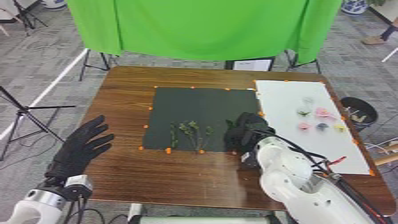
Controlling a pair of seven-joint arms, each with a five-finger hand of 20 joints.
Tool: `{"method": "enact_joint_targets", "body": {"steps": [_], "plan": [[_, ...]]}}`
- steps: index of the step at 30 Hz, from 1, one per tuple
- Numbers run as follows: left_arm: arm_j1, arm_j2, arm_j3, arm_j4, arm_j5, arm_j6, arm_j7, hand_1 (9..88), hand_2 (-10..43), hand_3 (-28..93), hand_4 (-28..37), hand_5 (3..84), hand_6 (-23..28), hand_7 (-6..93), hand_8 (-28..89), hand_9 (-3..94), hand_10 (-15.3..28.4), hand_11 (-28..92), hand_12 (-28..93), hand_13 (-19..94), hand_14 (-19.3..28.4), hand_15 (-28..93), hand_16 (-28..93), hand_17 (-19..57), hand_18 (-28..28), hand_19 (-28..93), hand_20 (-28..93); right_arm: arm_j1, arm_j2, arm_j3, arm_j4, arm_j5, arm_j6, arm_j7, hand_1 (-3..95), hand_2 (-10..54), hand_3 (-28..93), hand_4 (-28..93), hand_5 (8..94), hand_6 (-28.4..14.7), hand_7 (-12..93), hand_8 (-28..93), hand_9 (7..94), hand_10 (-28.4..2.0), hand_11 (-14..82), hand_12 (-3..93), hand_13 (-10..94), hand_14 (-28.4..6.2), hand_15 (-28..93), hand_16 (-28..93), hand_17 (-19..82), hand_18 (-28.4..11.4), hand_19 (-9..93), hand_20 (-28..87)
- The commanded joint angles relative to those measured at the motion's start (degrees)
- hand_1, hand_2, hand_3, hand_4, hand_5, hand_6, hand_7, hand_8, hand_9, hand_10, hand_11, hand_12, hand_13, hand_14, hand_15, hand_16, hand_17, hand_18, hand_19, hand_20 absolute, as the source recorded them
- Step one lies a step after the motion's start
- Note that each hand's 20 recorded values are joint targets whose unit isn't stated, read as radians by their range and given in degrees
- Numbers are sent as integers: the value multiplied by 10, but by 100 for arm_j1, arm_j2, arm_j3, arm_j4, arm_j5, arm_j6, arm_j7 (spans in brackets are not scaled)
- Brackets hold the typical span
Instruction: Arrange flowers
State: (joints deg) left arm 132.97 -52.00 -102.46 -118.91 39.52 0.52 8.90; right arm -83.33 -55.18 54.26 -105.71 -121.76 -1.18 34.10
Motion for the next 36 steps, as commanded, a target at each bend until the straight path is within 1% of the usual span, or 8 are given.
{"method": "enact_joint_targets", "body": {"steps": [1,6,9,15,20,26,33,36], "plan": [[28,-58,-11,17,-29,-45,-55,263,-40,706,-269,249,28,214,-117,195,113,226,169,176,160,335,5,-99,222,394,96,-73,58,85,-91,-90,-114,185,195,-95,835,-283,665,-11,596,-134,737,-100,655,525,665,-115,883,444,236,-224,784,539],[78,-82,-26,-10,-26,-20,-26,264,-38,704,-269,249,28,214,-117,196,113,224,167,176,160,335,5,-99,222,394,96,-39,148,237,-227,-482,-160,216,161,-95,824,-283,654,-17,585,-138,730,-105,652,523,653,-120,880,443,233,-228,782,539],[80,-86,-38,-16,-28,-2,-23,264,-38,703,-269,249,29,214,-117,196,113,225,167,176,160,335,5,-100,222,394,96,-60,320,469,-315,-675,103,187,147,-95,822,-283,636,-26,572,-141,704,-117,646,525,630,-128,878,444,225,-230,775,537],[135,-105,-64,-38,-20,27,10,263,-38,705,-270,249,29,213,-116,196,113,225,168,177,160,334,5,-100,222,395,96,-179,860,1086,-324,-1013,430,418,188,-95,865,-271,490,-46,484,-170,504,-136,570,421,522,-138,830,374,191,-235,760,544],[167,-122,-81,-50,-22,29,-27,264,-38,705,-271,250,29,213,-116,197,113,226,168,177,160,335,5,-99,222,395,96,-392,1212,1431,-162,-1285,54,533,232,-95,902,-274,385,-49,452,-179,400,-140,468,315,449,-135,808,309,169,-237,748,550],[163,-114,-76,-41,-18,1,-41,264,-36,705,-270,251,28,214,-117,198,114,227,167,178,160,335,5,-100,222,395,96,-770,1424,1832,-75,-1495,-926,58,253,-95,907,-282,356,-42,420,-176,391,-106,360,265,415,-116,781,270,128,-232,705,543],[190,-72,-145,-53,-23,1,-10,265,-35,704,-268,250,29,215,-117,198,114,227,166,177,162,336,5,-100,221,395,96,-1083,1565,2011,-125,-1427,-1208,-68,259,-95,917,-282,371,-33,427,-175,423,-93,331,253,414,-103,777,257,117,-230,687,541],[196,-70,-148,-53,-23,-3,-5,264,-36,705,-268,250,28,216,-117,199,114,226,166,177,161,336,4,-100,221,394,96,-1077,1564,1952,-69,-1455,-1248,-93,255,-95,919,-283,388,-33,429,-175,437,-103,332,255,425,-99,776,258,117,-229,685,541]]}}
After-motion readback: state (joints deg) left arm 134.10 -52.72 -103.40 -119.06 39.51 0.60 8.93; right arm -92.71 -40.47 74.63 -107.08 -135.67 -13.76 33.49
